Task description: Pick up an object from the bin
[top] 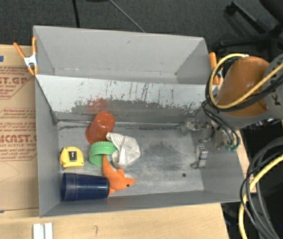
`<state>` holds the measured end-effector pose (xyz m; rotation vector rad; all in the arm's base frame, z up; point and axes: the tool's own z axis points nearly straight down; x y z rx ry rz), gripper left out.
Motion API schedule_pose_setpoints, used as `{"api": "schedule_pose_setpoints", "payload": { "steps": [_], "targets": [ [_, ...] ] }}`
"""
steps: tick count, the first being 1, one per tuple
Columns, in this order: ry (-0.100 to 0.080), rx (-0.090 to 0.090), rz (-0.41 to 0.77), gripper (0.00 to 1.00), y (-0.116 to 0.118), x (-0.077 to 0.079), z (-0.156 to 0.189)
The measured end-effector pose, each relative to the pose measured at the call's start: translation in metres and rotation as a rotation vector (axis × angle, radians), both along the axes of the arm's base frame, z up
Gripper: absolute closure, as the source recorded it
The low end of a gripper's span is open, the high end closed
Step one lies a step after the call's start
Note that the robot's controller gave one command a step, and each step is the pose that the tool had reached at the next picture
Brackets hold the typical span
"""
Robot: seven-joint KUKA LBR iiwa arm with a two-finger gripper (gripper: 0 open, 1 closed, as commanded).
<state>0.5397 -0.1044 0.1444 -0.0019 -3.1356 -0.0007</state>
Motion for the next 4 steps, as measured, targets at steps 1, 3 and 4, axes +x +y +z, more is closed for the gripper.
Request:
{"api": "schedule_pose_setpoints", "payload": {
  "steps": [1,3,4],
  "targets": [
    [-0.007,-0.001,0.001,0.00,0.000,0.002,0.005],
    [-0.012,-0.001,0.168,0.00,0.049,0.025,-0.060],
    [0.005,0.004,0.143,0.00,0.058,0.007,-0.038]
  ]
}}
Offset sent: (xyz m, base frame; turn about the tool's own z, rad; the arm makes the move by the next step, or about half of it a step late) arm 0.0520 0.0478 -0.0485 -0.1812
